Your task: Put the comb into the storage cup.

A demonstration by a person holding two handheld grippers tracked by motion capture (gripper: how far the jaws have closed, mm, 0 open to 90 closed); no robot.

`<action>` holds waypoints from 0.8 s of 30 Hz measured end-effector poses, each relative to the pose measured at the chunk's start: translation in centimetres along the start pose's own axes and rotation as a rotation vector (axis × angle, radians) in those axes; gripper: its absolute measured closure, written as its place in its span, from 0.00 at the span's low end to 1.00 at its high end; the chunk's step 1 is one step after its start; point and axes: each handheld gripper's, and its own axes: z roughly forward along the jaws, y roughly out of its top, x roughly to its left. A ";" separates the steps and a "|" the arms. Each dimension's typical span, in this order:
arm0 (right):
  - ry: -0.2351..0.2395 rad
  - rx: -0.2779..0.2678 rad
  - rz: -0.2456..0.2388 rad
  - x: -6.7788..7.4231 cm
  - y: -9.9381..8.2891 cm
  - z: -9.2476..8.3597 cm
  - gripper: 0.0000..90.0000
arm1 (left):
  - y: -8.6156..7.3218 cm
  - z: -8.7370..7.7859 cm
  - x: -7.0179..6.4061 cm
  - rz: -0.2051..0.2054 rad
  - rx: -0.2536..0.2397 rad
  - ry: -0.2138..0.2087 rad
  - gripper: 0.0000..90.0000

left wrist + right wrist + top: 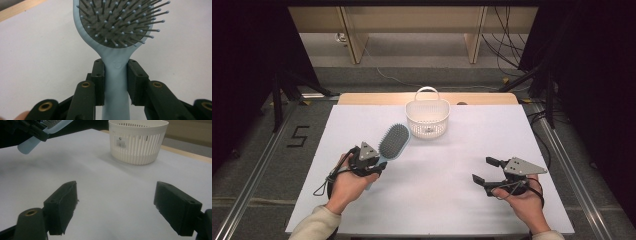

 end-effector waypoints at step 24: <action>-0.001 0.000 0.001 0.0 0.0 0.0 0.22 | 0.4 -0.2 0.5 -0.024 -0.115 0.003 0.78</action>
